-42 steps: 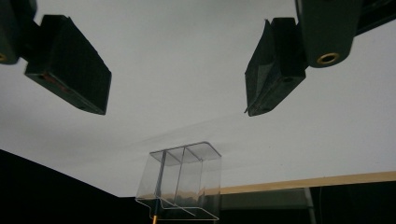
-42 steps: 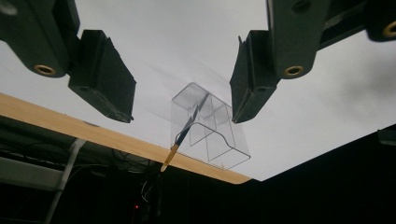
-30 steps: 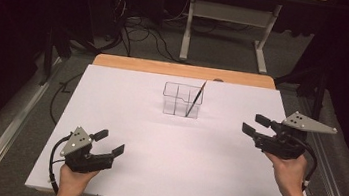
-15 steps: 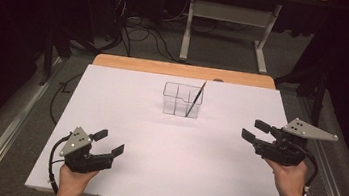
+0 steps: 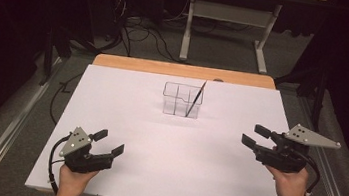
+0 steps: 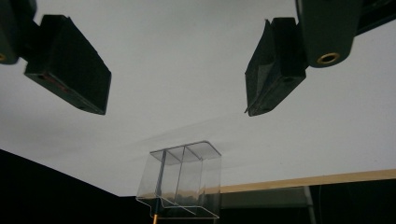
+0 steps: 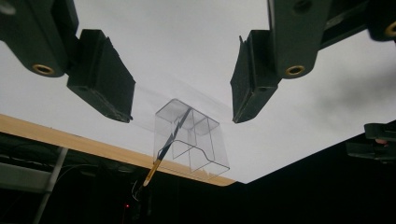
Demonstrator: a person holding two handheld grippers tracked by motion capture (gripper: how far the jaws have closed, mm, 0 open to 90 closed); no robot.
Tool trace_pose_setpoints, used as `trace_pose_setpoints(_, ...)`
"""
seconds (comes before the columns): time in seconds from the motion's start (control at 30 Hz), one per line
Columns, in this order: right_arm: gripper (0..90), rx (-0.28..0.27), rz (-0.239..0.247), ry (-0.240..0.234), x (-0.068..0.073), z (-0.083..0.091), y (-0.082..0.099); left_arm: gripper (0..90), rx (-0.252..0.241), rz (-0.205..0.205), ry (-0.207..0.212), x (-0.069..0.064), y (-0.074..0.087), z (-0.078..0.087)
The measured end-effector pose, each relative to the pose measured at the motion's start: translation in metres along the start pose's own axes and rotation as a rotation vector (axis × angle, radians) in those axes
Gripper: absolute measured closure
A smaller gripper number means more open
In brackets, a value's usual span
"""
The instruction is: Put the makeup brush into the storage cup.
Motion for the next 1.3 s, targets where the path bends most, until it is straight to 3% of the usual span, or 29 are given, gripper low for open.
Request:
trace_pose_setpoints(0.77, 40.9, 0.013, 0.025, 0.002, 0.004, 0.006, 0.017, 22.9, -0.001, 0.003, -0.001, 0.000, 0.000, 0.000)
trace_pose_setpoints(1.3, 40.6, 0.029, 0.017, 0.010, 0.005, 0.007, 0.028, 22.8, 0.000, 0.006, -0.001, 0.001, 0.000, 0.000)
Point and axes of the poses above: each handheld gripper's, and its own axes: z roughly backward along the jaws, y roughly out of its underside, x roughly to its left, the point moved 3 cm from there along -z, roughly forward along the jaws, and after that the axes turned 14 degrees about y, right-handed, at the moved point
